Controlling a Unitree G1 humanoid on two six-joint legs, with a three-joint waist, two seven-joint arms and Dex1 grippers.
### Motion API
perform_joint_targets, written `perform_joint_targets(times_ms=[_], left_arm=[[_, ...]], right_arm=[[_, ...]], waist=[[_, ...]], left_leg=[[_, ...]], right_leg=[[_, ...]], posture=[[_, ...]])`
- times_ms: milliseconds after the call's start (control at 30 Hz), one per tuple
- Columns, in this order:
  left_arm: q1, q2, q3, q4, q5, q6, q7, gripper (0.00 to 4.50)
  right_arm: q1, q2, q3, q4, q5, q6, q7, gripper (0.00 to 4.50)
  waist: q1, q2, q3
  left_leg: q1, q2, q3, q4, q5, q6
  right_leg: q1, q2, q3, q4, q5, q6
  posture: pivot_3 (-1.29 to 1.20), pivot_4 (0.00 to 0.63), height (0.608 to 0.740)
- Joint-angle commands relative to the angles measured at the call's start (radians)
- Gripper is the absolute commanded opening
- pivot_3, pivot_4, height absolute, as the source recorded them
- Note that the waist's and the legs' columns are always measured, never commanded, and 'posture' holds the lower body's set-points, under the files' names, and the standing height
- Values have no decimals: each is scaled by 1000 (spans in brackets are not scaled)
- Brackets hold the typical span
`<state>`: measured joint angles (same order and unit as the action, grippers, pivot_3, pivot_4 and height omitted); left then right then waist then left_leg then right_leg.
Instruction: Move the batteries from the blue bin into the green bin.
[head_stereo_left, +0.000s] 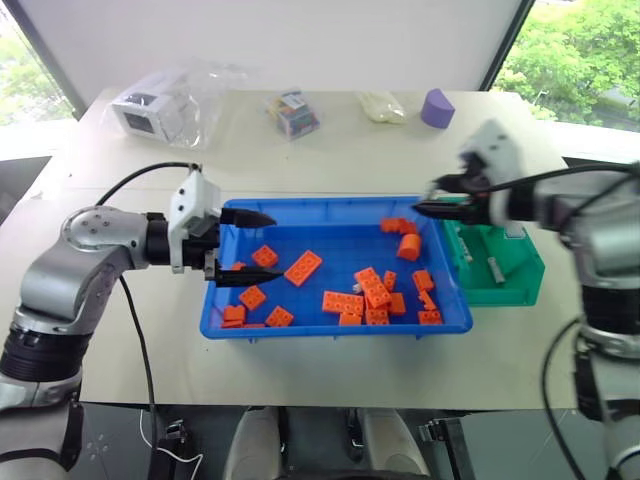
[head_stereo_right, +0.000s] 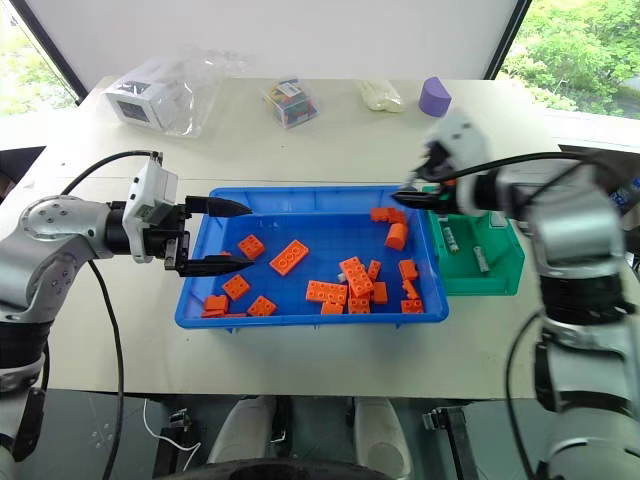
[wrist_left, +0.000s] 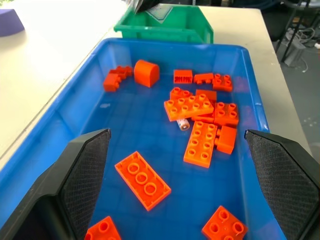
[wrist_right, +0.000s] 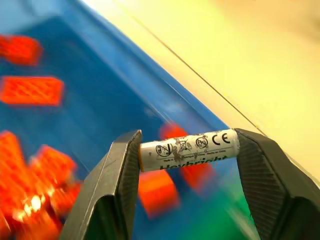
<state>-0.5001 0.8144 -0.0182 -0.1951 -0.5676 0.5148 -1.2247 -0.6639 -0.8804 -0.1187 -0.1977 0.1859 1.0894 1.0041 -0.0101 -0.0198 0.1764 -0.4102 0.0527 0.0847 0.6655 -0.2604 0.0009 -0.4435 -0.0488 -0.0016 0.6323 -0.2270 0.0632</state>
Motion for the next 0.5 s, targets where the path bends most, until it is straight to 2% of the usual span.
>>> perform_joint_targets(times_ms=[33, 133, 233, 367, 400, 500], left_arm=[[-47, -23, -15, 31, 19, -43, -27, 4500], [-73, -54, -35, 62, 32, -60, -36, 4500], [-93, -86, -54, 81, 47, -74, -39, 4500], [-109, -102, -57, 85, 53, -75, -41, 4500], [-111, -101, -55, 87, 54, -75, -42, 4500], [-108, -95, -45, 90, 55, -76, -45, 4500]], right_arm=[[103, -98, -151, -75, 43, 68, -13, 2223], [193, -100, -187, -101, 53, 68, -64, 2223], [213, -58, -193, -102, 72, 75, -121, 2223], [213, -52, -152, -79, 78, 38, -162, 4256], [209, -59, -142, -75, 82, 28, -163, 4427], [194, -74, -125, -65, 97, 10, -162, 4427]], waist=[[0, 0, 0], [-7, 0, 0], [-11, 0, 0], [-4, 0, 0], [-4, 0, 0], [-3, 0, 0]], left_leg=[[0, 0, 0, 0, 0, 0], [1, 0, 0, 0, 0, 0], [1, 0, 0, 0, 0, 0], [1, 0, -1, 0, 0, 0], [1, 0, -1, 0, 0, 0], [0, 0, 0, 0, 0, 0]], right_leg=[[0, 0, 0, 0, 0, 0], [0, 0, 1, 0, 0, 0], [0, 1, 2, 0, 0, 0], [0, 2, 2, 0, 0, 1], [0, 2, 2, 0, 0, 1], [0, 1, 2, 0, 0, 1]], posture=[[0, 150, 734], [0, 150, 734], [0, 150, 734], [0, 150, 734], [0, 150, 734], [0, 150, 734]])
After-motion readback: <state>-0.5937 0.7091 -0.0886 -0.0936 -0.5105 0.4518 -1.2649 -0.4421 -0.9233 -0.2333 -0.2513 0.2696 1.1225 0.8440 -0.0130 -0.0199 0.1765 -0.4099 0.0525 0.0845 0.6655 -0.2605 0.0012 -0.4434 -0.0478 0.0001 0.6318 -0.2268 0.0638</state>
